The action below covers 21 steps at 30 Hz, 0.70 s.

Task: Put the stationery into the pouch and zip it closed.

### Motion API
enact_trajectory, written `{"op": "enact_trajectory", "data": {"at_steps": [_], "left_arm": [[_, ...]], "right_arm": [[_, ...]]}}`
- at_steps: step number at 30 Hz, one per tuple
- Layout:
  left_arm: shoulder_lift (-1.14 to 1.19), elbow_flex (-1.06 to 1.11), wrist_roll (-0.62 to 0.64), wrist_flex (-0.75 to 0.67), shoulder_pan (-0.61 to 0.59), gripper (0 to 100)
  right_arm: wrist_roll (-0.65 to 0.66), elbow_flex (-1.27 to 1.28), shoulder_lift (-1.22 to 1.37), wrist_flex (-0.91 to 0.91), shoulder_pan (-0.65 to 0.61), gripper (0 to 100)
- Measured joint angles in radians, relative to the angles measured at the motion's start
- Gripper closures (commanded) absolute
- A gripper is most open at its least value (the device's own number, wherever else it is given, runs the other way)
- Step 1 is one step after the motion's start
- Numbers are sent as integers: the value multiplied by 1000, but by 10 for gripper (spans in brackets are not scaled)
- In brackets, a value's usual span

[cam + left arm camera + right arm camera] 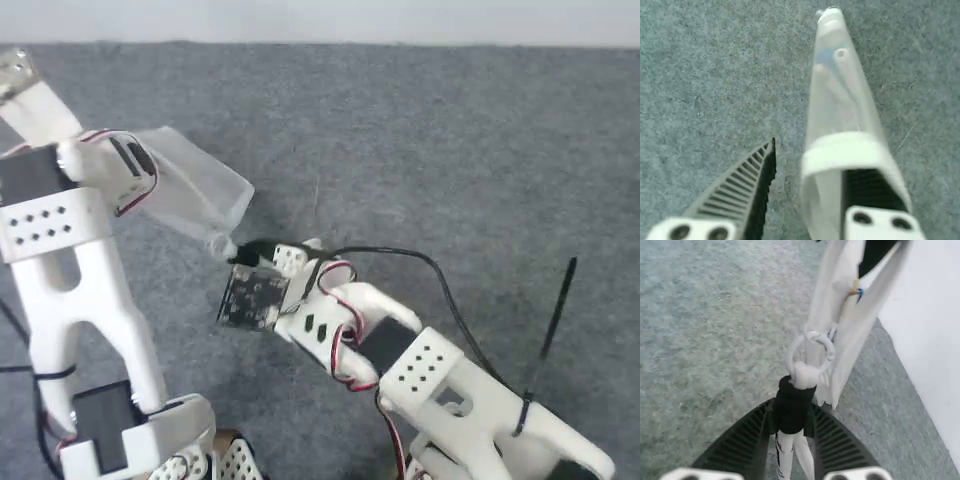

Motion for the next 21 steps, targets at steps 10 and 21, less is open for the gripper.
{"op": "enact_trajectory", "data": {"at_steps": [10, 21], "left_arm": [[-6, 0, -51, 0, 178, 759], [-12, -46, -233, 64, 466, 761]], "right_arm": [[3, 60, -94, 21, -48, 992], [5, 112, -265, 23, -37, 992]]}}
